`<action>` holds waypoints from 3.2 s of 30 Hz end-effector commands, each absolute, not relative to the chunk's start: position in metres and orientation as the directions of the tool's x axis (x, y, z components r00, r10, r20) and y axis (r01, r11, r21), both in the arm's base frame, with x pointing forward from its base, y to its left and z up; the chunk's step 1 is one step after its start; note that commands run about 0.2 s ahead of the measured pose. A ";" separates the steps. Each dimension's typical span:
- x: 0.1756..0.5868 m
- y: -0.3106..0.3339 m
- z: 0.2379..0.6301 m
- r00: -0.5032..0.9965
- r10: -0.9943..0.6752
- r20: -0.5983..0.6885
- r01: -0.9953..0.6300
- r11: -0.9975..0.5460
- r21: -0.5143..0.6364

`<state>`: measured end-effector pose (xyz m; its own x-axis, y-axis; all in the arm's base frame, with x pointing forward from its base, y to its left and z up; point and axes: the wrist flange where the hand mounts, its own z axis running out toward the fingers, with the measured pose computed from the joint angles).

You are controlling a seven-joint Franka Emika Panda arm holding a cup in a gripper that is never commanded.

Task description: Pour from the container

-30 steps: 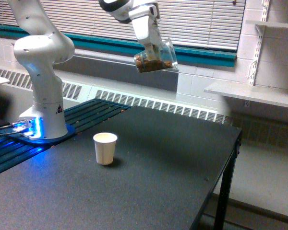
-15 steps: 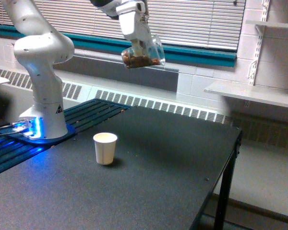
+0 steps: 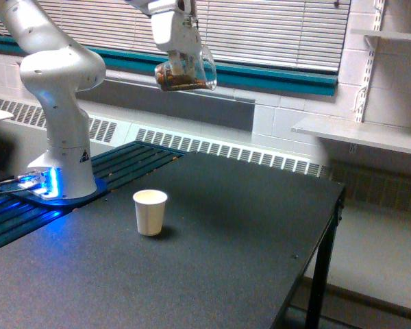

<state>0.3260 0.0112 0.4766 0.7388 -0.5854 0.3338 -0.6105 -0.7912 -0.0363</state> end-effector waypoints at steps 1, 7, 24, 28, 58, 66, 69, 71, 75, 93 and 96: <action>0.318 0.009 0.472 0.738 -0.605 0.299 -0.626 -0.779 -0.031; 0.311 0.004 0.470 0.730 -0.621 0.284 -0.643 -0.766 -0.022; 0.292 -0.003 0.457 0.695 -0.681 0.231 -0.698 -0.716 -0.013; 0.286 -0.004 0.454 0.687 -0.694 0.216 -0.709 -0.705 -0.006; 0.271 -0.024 0.430 0.670 -0.729 0.136 -0.738 -0.674 0.021; 0.268 -0.028 0.425 0.661 -0.741 0.121 -0.749 -0.662 0.030; 0.267 -0.029 0.421 0.658 -0.745 0.111 -0.751 -0.659 0.030; 0.266 -0.030 0.419 0.657 -0.747 0.106 -0.753 -0.658 0.032; 0.264 -0.031 0.415 0.654 -0.751 0.094 -0.756 -0.654 0.032; 0.260 -0.047 0.404 0.653 -0.755 0.056 -0.757 -0.652 0.044; 0.259 -0.049 0.403 0.653 -0.756 0.050 -0.758 -0.651 0.043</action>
